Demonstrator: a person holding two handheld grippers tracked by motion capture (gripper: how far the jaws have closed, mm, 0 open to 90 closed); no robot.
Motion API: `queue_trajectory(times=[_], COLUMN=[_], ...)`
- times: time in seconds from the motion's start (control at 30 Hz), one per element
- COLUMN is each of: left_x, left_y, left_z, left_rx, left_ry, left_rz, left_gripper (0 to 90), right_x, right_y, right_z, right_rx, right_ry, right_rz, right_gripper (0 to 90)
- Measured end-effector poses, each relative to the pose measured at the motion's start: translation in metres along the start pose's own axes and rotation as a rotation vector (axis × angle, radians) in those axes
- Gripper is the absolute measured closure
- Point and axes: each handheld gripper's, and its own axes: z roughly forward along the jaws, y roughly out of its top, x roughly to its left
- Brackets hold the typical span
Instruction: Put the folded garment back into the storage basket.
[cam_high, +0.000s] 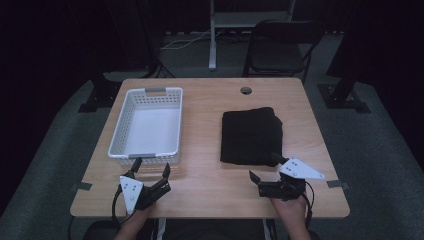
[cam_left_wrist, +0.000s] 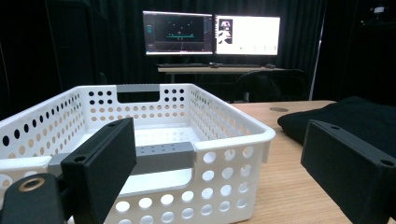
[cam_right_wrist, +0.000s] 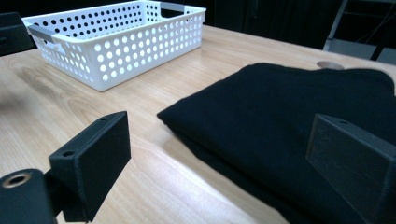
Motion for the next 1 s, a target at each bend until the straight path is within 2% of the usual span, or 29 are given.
queue_trajectory(times=[0.3, 0.53, 0.63, 0.73, 1.0], left_x=[0.0, 0.0, 0.0, 0.0, 0.0], left_y=[0.0, 0.0, 0.0, 0.0, 0.0], left_z=[0.0, 0.0, 0.0, 0.0, 0.0], left_rx=[-0.001, -0.001, -0.001, 0.0, 0.0], left_ry=[0.0, 0.001, 0.001, 0.001, -0.002], left_rz=[-0.002, -0.001, -0.001, 0.0, -0.004], left_gripper=[11.7, 11.7, 11.7, 11.7, 11.7], right_x=[-0.002, -0.009, -0.013, -0.016, -0.028], right_y=[0.021, 0.044, 0.053, 0.065, 0.089], right_z=[-0.005, -0.021, -0.025, -0.029, -0.027], right_rx=[-0.046, -0.095, -0.114, -0.13, -0.154], right_ry=[-0.004, -0.062, -0.071, -0.106, -0.104], right_rz=[-0.004, -0.029, -0.034, -0.06, -0.043], right_gripper=[6.5, 6.5, 6.5, 6.5, 6.5])
